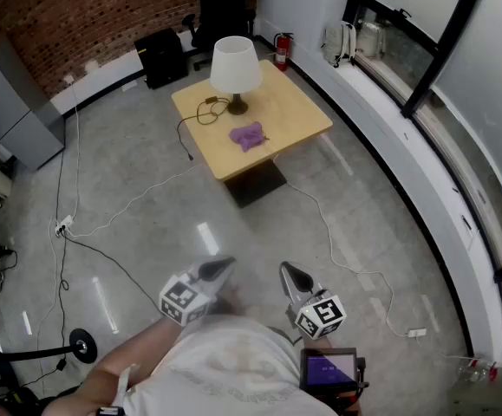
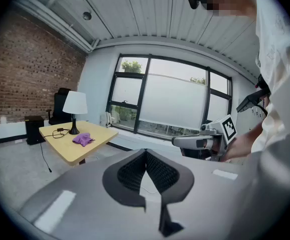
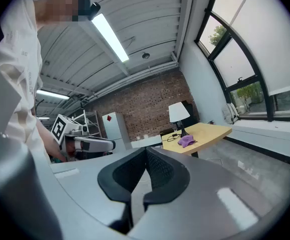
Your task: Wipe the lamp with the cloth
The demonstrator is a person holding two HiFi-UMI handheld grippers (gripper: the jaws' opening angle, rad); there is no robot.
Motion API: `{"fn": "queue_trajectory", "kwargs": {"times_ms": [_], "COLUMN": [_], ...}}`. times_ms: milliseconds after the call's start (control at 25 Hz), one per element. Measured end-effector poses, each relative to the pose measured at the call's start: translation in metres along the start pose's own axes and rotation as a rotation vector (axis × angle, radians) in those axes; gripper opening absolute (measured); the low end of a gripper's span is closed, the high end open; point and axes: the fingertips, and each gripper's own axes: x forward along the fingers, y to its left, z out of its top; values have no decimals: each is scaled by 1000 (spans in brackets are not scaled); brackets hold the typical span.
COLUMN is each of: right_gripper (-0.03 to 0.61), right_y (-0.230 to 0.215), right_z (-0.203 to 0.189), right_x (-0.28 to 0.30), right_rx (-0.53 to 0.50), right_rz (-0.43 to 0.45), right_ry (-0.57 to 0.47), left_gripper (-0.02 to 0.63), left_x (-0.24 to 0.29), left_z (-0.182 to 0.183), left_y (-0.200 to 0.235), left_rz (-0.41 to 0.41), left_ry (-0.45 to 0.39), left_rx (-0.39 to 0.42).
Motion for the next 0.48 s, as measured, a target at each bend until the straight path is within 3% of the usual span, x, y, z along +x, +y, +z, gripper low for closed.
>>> {"fn": "queue_trajectory", "kwargs": {"times_ms": [480], "right_gripper": [14], "right_y": [-12], "right_z": [12], "right_x": [-5], "right_rx": [18], "right_rz": [-12], "right_ry": [-11], "left_gripper": [2], "left_x": [6], "left_z": [13], "left_y": [-5], "left_rz": [11], "left_ry": [-22], "left_rx": [9]}}
